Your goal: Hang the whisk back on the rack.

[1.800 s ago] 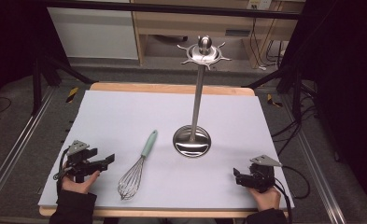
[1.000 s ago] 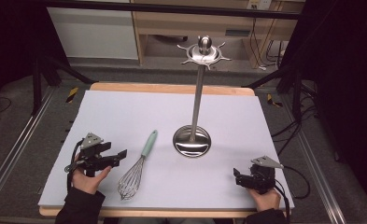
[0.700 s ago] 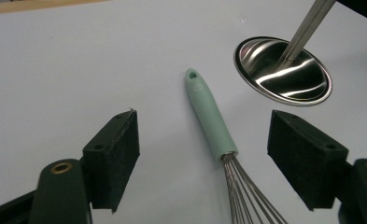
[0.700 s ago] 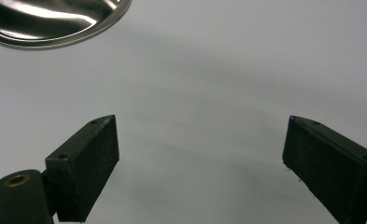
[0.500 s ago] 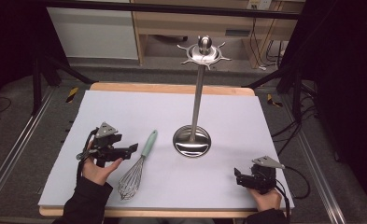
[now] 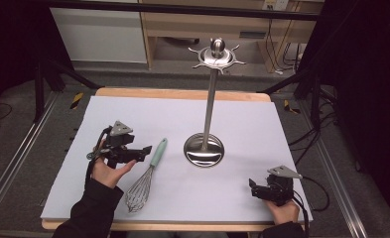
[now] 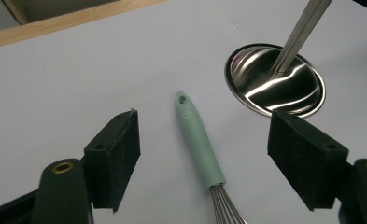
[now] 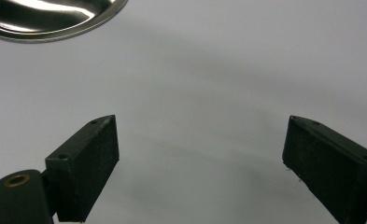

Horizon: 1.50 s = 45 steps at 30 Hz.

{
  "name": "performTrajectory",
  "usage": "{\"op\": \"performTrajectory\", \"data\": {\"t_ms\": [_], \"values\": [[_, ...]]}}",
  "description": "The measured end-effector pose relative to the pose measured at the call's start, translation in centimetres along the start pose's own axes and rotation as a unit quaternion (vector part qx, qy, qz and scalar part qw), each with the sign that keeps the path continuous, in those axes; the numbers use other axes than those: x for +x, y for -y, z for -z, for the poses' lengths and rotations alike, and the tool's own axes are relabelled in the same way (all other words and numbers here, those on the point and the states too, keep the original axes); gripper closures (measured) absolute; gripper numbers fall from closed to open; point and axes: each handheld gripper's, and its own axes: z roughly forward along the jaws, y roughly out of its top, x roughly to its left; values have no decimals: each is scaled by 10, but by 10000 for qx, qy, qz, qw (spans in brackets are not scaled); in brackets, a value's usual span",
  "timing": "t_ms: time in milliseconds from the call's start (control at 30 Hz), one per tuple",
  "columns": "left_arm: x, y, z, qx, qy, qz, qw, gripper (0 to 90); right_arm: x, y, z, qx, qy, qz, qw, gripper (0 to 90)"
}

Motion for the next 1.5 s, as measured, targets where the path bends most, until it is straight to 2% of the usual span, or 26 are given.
{"op": "performTrajectory", "data": {"t_ms": [167,433,467,567,633,833,1000,1033,1300,1367,1500], "values": [[-3,-5,-8,168,32,-53,9998,245,-1,0,-1,9,16,5,10000,111],[-1,-5,-19,360,23,-21,9993,235,1,0,-2,20,19,54,10000,111],[-2,-5,-23,470,36,-51,9989,235,1,-1,-2,14,14,47,10000,111],[-2,-5,-27,574,36,-101,9983,236,1,-1,-2,21,6,44,10000,111],[-3,-5,-32,722,48,-95,9973,238,0,-1,-2,24,7,51,10000,111],[-5,-2,-43,968,13,-72,9953,251,1,-1,-2,32,-9,68,10000,111],[-5,-1,-49,1088,1,-42,9941,274,1,-1,-2,41,-14,36,10000,111],[-5,0,-52,1178,-2,-43,9930,282,1,-1,-3,41,-14,29,10000,111],[-6,3,-63,1411,28,-14,9900,354,1,-1,-3,47,-7,98,9999,111],[-6,5,-67,1541,24,-48,9880,369,1,-1,-3,52,-10,92,9999,111],[-7,8,-72,1622,37,-18,9868,392,2,-2,-4,57,-4,99,9999,111]]}}
